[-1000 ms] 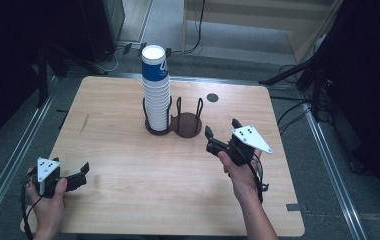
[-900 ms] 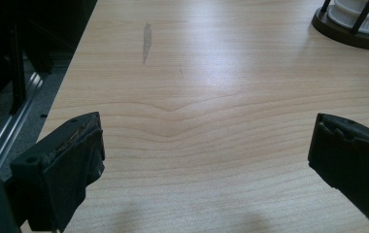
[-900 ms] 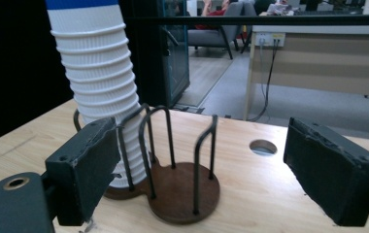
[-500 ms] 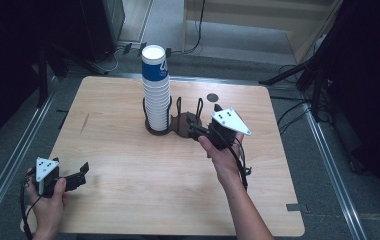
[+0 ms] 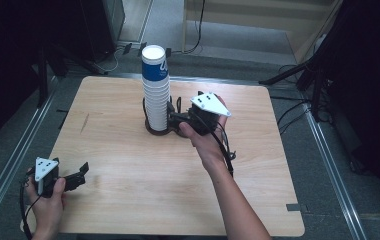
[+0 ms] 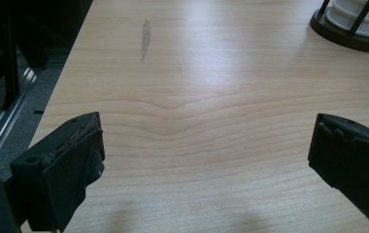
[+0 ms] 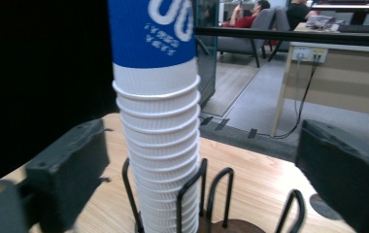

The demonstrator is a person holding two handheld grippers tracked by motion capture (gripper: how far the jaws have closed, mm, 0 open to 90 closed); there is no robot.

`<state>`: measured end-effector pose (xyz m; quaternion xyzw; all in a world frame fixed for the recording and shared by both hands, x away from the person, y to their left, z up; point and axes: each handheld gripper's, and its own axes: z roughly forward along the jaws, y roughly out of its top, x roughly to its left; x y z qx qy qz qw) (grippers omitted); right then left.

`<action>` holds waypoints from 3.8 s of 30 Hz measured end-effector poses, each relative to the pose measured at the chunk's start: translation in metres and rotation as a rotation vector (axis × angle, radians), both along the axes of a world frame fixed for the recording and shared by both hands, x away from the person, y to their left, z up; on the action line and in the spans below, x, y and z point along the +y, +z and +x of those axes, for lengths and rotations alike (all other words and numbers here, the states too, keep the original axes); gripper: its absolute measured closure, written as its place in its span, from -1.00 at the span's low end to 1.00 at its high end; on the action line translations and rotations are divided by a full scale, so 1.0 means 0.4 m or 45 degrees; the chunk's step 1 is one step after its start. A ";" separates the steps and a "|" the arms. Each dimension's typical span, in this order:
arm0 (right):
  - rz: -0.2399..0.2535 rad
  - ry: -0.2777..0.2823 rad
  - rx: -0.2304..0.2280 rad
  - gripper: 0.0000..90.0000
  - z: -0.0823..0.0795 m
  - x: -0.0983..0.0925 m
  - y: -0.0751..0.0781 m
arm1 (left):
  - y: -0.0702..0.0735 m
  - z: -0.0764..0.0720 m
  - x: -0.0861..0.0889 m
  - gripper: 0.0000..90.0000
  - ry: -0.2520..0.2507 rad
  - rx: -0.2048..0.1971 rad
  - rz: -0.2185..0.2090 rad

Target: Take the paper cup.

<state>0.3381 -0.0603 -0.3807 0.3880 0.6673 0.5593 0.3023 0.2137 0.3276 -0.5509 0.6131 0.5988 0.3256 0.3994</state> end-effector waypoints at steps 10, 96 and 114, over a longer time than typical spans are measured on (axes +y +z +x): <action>0.017 0.003 0.022 -1.00 0.049 0.065 0.011 | 0.000 0.001 0.002 -0.99 -0.006 0.008 -0.009; 0.061 -0.119 -0.258 -0.51 0.114 0.137 0.223 | 0.000 0.002 0.000 -0.99 -0.021 0.009 0.002; 0.094 -0.185 -0.238 -0.51 0.066 0.036 0.209 | 0.000 0.001 0.000 -0.99 -0.018 0.005 0.005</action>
